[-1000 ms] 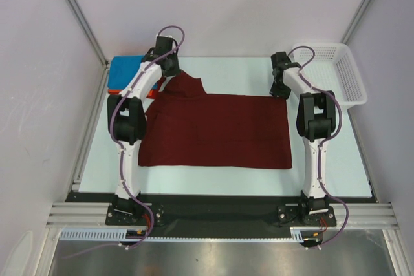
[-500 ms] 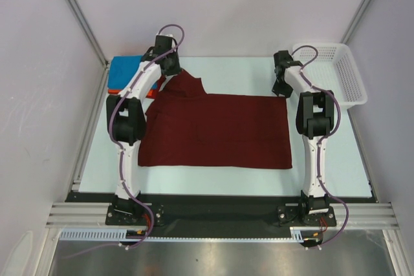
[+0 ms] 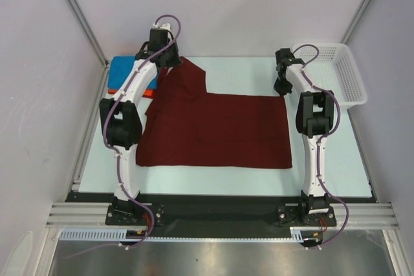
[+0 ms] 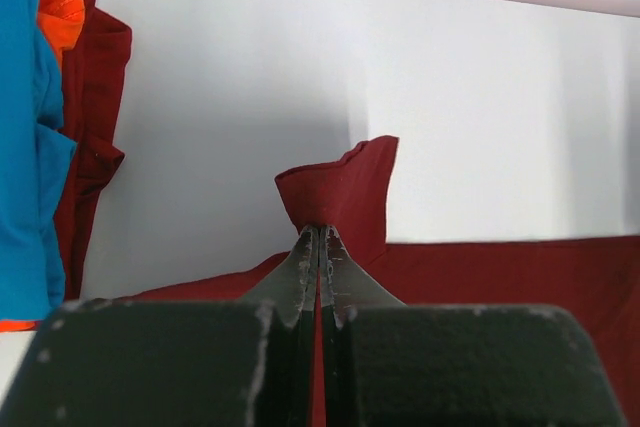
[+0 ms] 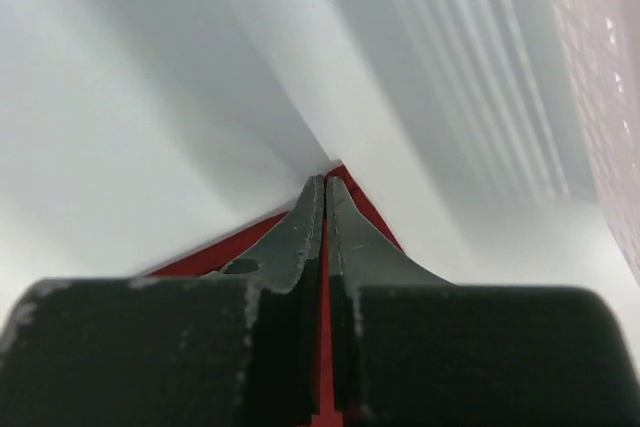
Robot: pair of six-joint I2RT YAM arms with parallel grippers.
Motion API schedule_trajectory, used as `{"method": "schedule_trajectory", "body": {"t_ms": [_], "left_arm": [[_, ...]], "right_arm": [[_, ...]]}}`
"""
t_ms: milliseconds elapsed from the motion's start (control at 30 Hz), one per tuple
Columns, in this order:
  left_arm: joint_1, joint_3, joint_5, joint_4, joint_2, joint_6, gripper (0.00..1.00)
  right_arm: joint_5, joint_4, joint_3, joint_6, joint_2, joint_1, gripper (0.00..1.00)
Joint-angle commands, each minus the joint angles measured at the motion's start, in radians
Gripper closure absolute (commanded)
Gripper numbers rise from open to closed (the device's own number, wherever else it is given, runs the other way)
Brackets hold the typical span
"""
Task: Fold and stack the t-shirts
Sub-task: Fold the tshirt
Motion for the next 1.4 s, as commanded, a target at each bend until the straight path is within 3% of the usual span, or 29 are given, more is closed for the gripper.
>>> {"method": "schedule_trajectory", "body": {"t_ms": [0,567,1367], "left_arm": [[0.007,-0.004,0.025,0.034,-0.112,0.002,0.99],[0.010,-0.240,-0.032,-0.035,-0.377,0.036,1.00],[-0.007,-0.763,-0.159,-0.144,-0.889,0.016,1.00]], "right_arm": [[-0.003,-0.021,0.044,-0.007,-0.015,-0.001,1.00],[-0.040,-0.036,-0.213,-0.070,-0.294,-0.004,1.00],[-0.120,-0.045,-0.603,-0.077,-0.626,0.005,1.00]]}}
